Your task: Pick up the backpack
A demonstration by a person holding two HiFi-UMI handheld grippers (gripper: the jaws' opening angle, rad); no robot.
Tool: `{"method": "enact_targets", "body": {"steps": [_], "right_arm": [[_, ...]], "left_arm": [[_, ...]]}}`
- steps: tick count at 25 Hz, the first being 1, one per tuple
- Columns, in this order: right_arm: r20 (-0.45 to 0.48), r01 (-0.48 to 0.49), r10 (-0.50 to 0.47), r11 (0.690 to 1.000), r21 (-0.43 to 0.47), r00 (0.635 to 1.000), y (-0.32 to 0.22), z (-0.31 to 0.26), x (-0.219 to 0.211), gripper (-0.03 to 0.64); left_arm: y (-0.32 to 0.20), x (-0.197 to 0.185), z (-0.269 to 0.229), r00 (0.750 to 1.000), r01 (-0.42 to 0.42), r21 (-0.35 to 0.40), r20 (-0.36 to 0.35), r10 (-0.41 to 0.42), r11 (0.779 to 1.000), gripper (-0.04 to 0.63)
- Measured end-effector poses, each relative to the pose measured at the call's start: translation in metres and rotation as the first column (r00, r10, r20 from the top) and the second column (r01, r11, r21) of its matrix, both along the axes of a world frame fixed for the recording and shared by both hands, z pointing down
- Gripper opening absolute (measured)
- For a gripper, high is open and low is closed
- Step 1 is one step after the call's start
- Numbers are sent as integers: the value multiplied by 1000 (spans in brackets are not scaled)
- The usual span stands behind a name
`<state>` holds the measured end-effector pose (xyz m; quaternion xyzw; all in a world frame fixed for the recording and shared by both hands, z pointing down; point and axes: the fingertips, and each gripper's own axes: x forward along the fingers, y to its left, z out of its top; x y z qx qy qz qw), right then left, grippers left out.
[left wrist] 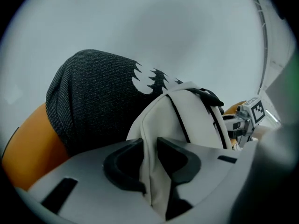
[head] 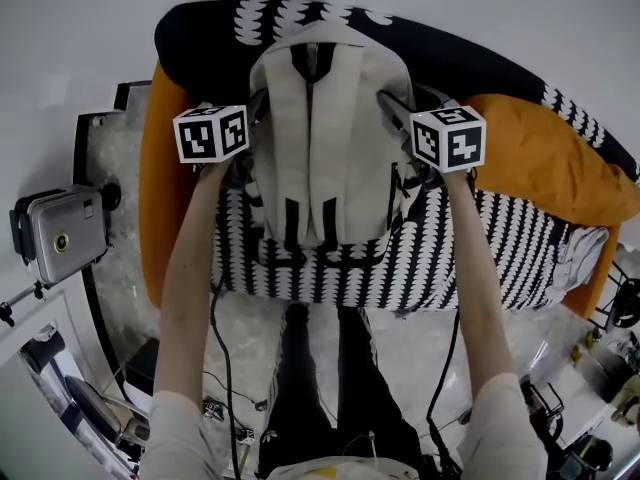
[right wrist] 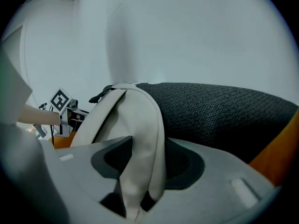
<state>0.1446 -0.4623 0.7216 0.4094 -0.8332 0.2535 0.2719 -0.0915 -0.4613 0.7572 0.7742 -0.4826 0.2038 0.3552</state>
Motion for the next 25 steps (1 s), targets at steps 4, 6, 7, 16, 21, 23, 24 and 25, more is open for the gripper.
{"method": "enact_targets", "body": {"steps": [4, 6, 7, 16, 21, 23, 24, 25], "right_arm": [[-26, 3, -2, 1000, 21, 1000, 3, -1, 1, 165], [-41, -7, 9, 999, 36, 999, 6, -2, 3, 149], [-50, -15, 17, 999, 45, 999, 7, -2, 4, 142], [-86, -98, 110, 986, 135, 990, 29, -27, 3, 84], [-97, -126, 146, 975, 181, 985, 50, -43, 7, 77], [-88, -139, 159, 969, 203, 983, 58, -53, 7, 75], [-80, -144, 164, 967, 212, 983, 61, -59, 7, 75], [-72, -147, 167, 964, 221, 983, 66, -64, 7, 75]], "left_arm": [[4, -5, -3, 997, 59, 39, 39, -60, 998, 64], [6, -4, -6, 995, 83, 59, 55, -86, 995, 52], [7, -3, -7, 993, 93, 73, 63, -98, 993, 50], [35, -2, -60, 992, 111, 235, 29, -121, 966, 38], [56, 3, -84, 989, 119, 287, 45, -138, 951, 38], [64, 4, -99, 988, 133, 315, 30, -150, 940, 37], [69, 4, -106, 987, 147, 327, 8, -158, 934, 37], [74, 3, -113, 986, 164, 336, -18, -168, 928, 35]]}}
